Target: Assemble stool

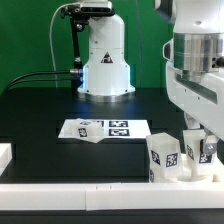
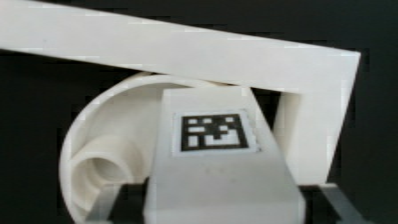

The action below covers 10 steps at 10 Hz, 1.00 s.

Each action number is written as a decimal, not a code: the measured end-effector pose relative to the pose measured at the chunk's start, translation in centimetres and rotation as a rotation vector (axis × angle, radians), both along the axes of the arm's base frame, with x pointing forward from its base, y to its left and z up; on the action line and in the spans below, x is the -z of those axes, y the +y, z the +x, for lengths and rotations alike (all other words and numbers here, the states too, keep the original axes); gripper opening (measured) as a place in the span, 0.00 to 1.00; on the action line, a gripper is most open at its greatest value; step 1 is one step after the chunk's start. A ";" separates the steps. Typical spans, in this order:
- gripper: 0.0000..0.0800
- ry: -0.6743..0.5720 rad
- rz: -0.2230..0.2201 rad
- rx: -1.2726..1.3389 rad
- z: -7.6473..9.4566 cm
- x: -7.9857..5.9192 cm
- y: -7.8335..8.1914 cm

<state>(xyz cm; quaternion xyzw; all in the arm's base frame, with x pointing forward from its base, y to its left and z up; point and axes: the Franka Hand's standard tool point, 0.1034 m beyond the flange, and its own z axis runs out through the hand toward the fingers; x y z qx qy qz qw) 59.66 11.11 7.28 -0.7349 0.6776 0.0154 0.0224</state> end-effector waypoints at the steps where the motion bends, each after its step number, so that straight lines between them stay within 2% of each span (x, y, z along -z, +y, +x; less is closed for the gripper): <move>1: 0.42 0.004 0.004 0.070 0.0 0.0 0.0; 5: 0.42 -0.012 0.094 0.557 0.1 0.1 -0.2; 7: 0.42 -0.045 0.119 0.619 0.0 0.1 -0.2; 8: 0.42 -0.046 0.116 0.592 0.0 0.1 -0.2; 9: 0.49 -0.047 0.115 0.573 0.0 0.1 -0.1; 10: 0.71 -0.042 0.114 0.504 -0.2 0.0 0.0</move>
Offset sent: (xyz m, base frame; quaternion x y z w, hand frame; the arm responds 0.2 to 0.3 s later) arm -0.0001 -0.0003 -0.0014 0.0529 -0.0568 0.3944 0.9156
